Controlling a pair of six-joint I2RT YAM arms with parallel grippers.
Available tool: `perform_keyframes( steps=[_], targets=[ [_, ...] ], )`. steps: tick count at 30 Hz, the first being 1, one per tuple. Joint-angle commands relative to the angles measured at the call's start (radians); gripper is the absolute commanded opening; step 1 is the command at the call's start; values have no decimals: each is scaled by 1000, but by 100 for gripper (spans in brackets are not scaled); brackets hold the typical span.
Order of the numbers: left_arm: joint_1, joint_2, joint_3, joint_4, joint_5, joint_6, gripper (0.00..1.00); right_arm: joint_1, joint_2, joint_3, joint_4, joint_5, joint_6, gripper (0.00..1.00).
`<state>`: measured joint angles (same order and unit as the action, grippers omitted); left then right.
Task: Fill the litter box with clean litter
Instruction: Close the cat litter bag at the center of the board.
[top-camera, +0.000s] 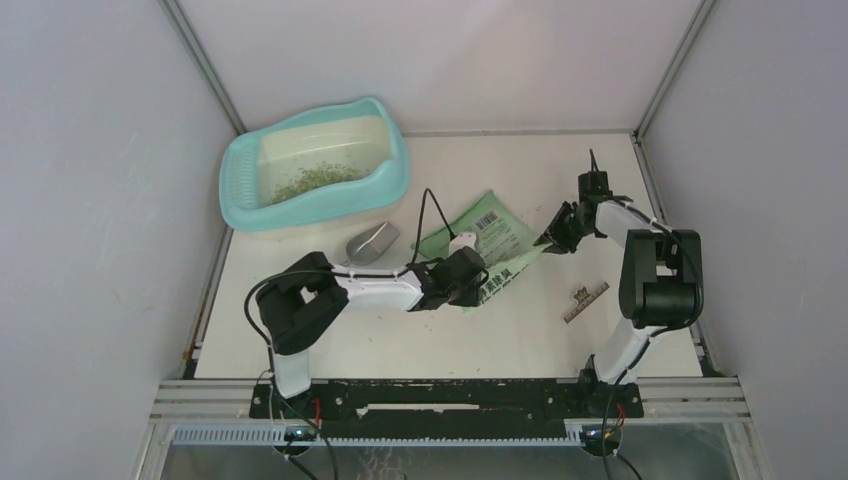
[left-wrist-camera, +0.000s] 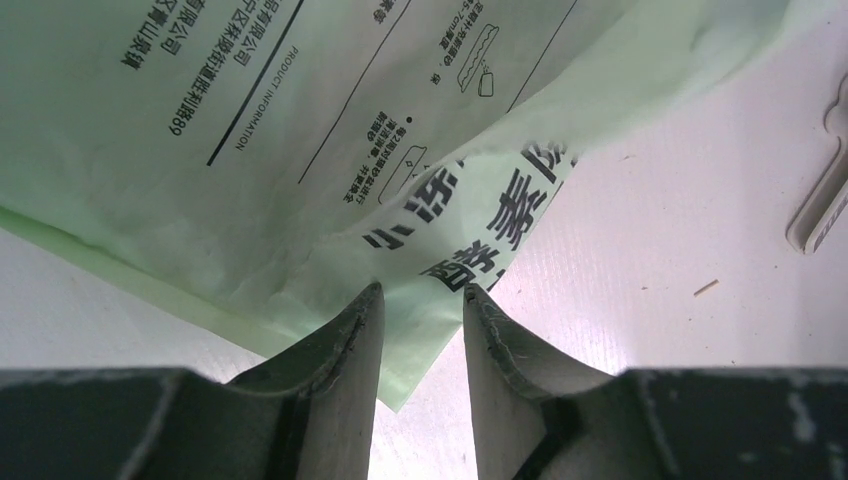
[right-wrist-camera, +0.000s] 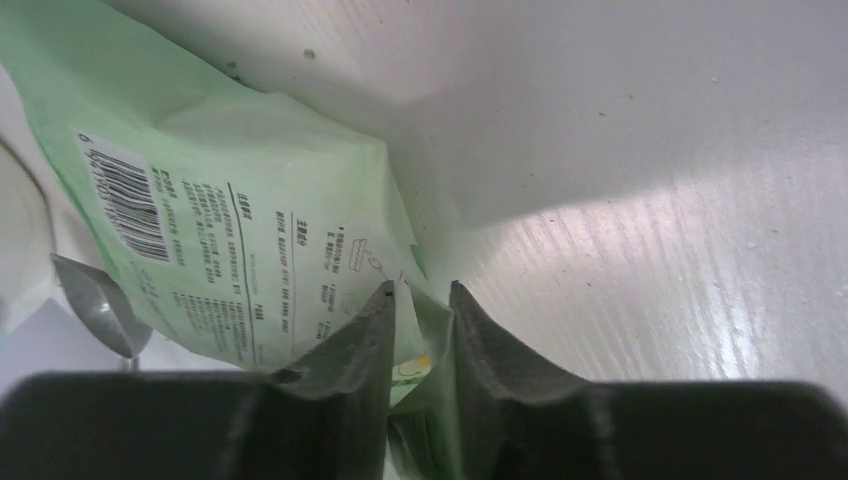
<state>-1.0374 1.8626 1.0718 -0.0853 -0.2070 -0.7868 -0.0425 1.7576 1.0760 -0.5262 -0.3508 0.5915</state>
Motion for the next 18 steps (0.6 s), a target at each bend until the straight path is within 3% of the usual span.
perform_keyframes(
  steps=[1, 4, 6, 18],
  targets=[
    [14, 19, -67, -65, 3, -6, 40, 25, -37, 66, -77, 119, -46, 27],
    [15, 10, -77, -55, 7, -5, 40, 39, -5, 125, -164, 202, -86, 7],
    [16, 5, -85, -48, 8, -6, 40, 40, 16, 168, -223, 269, -114, 1],
    [18, -21, -128, -7, 21, -5, 40, 106, 205, 450, -540, 555, -155, 2]
  ],
)
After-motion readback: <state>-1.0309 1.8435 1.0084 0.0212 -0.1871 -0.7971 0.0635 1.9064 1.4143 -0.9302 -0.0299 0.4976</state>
